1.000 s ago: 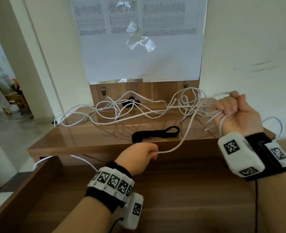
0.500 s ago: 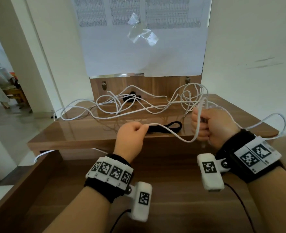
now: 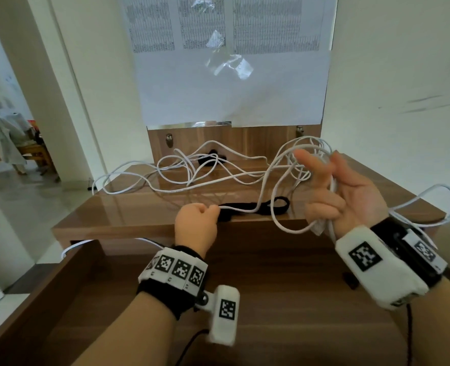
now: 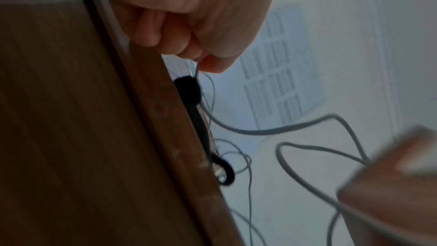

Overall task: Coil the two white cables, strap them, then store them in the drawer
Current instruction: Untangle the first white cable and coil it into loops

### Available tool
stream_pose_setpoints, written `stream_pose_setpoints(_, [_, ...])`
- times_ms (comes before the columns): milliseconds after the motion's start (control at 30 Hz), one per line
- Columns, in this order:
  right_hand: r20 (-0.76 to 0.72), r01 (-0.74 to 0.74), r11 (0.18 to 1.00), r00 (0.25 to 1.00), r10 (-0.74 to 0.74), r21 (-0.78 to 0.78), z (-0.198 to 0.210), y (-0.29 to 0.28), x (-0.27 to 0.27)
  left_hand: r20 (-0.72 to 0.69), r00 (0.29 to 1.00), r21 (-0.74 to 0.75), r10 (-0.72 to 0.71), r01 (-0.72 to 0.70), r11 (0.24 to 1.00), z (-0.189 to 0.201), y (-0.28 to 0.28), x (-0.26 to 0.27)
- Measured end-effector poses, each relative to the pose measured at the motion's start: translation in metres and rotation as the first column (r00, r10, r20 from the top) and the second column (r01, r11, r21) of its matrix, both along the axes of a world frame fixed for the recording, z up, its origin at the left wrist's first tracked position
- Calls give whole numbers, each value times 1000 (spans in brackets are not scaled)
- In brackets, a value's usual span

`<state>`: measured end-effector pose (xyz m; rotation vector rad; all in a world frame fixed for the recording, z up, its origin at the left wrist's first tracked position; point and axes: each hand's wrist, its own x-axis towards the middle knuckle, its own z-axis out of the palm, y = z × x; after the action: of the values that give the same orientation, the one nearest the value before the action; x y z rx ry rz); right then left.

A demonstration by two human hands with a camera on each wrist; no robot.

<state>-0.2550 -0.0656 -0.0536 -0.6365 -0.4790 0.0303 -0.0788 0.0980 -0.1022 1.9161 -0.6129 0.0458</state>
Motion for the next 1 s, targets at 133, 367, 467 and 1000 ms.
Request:
stream_pose_setpoints(133, [-63, 149, 964, 988, -139, 219, -8, -3, 6, 147, 982, 203, -116, 85, 975, -1, -5, -10])
stream_pose_setpoints(367, [-187, 533, 806, 846, -500, 257, 1, 1, 7, 163, 816, 509, -554, 412, 756, 4, -6, -32])
stream_pose_setpoints(467, [-210, 611, 778, 787, -579, 144, 4, 7, 11, 149, 750, 546, -644, 480, 686, 11, -2, -34])
stream_pose_setpoints(1000, [-203, 268, 571, 751, -629, -776, -22, 30, 20, 380, 739, 202, -556, 520, 830, 34, 14, -46])
